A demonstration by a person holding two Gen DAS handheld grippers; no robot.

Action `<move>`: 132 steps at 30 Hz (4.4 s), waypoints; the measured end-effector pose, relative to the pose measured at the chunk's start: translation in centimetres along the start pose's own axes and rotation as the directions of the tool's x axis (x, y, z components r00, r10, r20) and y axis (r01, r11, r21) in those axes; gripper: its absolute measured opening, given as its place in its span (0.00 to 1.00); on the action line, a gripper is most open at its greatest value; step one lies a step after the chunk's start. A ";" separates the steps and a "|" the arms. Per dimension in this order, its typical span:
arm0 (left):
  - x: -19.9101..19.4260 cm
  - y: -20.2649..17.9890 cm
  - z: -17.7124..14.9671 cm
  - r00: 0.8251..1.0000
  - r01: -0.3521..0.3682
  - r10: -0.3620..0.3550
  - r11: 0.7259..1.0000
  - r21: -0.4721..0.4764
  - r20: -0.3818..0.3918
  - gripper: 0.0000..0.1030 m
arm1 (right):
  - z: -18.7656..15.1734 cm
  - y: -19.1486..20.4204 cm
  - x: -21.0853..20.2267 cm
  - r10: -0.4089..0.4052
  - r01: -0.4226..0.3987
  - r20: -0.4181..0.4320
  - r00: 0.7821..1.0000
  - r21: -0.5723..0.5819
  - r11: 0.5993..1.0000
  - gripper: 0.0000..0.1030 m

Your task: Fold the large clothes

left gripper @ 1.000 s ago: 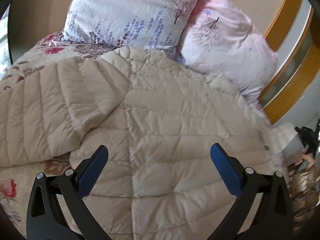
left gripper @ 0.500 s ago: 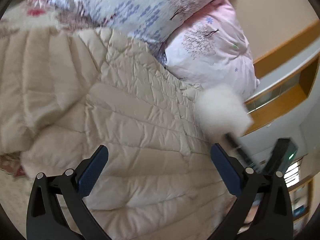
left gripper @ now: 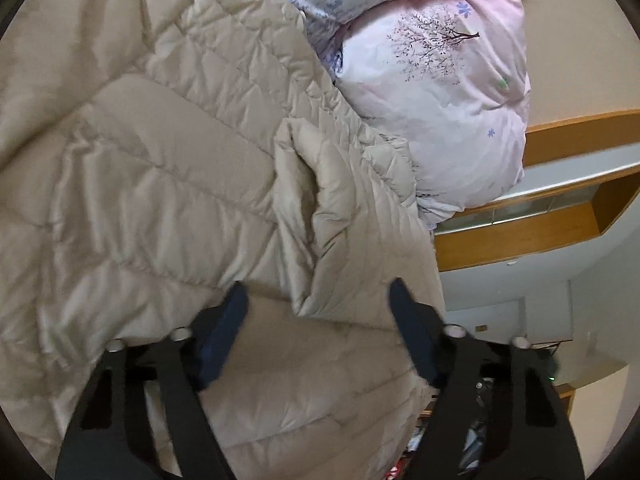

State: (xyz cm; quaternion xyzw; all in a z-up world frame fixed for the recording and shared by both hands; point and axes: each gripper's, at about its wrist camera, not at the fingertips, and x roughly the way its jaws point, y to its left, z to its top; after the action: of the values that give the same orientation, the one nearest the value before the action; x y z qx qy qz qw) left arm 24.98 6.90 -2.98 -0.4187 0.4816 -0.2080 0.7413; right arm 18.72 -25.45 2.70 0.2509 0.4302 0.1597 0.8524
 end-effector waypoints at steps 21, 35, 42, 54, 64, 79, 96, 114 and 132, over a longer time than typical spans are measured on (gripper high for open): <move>-3.8 1.6 4.0 0.952 -0.248 0.230 0.966 0.070 0.201 0.05 | 2.7 -8.8 1.5 -0.232 0.196 0.096 0.968 0.289 0.937 0.09; -12.0 3.8 -0.4 0.941 -0.225 0.186 0.968 0.112 0.284 0.62 | 1.4 9.9 7.8 -0.277 0.276 0.055 0.959 -0.386 0.880 0.46; -20.2 8.7 -5.6 0.863 -0.351 0.313 0.936 0.026 0.397 0.63 | 0.6 15.4 18.2 -0.370 0.308 0.008 0.929 -0.569 0.762 0.44; -26.1 17.2 -6.0 0.781 -0.237 0.388 0.909 -0.342 0.489 0.62 | 0.3 14.2 13.8 -0.192 0.125 -0.124 0.973 -0.414 0.902 0.66; -30.0 22.3 -6.1 0.703 0.033 0.355 0.849 -0.527 0.616 0.42 | -2.0 15.7 10.8 -0.112 0.028 -0.164 0.980 -0.441 0.897 0.68; -32.4 15.5 -1.7 0.656 -0.024 0.277 0.937 -0.348 0.702 0.03 | -1.1 12.2 6.6 -0.132 0.087 -0.073 0.989 -0.440 0.894 0.70; -11.3 -7.5 -0.1 0.924 0.095 -0.188 0.957 0.275 0.334 0.03 | 2.2 4.3 1.6 -0.221 0.225 0.046 0.974 -0.279 0.934 0.73; -6.8 -7.1 -3.9 0.991 0.062 -0.102 0.916 0.397 0.081 0.76 | 1.7 5.1 1.2 -0.216 0.235 0.092 0.972 -0.377 0.896 0.72; -11.8 2.2 -0.5 0.953 -0.249 0.203 0.948 0.198 0.224 0.76 | -7.2 17.8 11.1 -0.304 0.381 0.268 0.914 -0.825 0.417 0.64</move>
State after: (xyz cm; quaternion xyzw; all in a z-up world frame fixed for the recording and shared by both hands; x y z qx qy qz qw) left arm 19.02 16.26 1.50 -0.2932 0.4229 -0.1309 0.8474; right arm 18.30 -3.29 1.86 -0.2969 0.3003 0.1660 0.8911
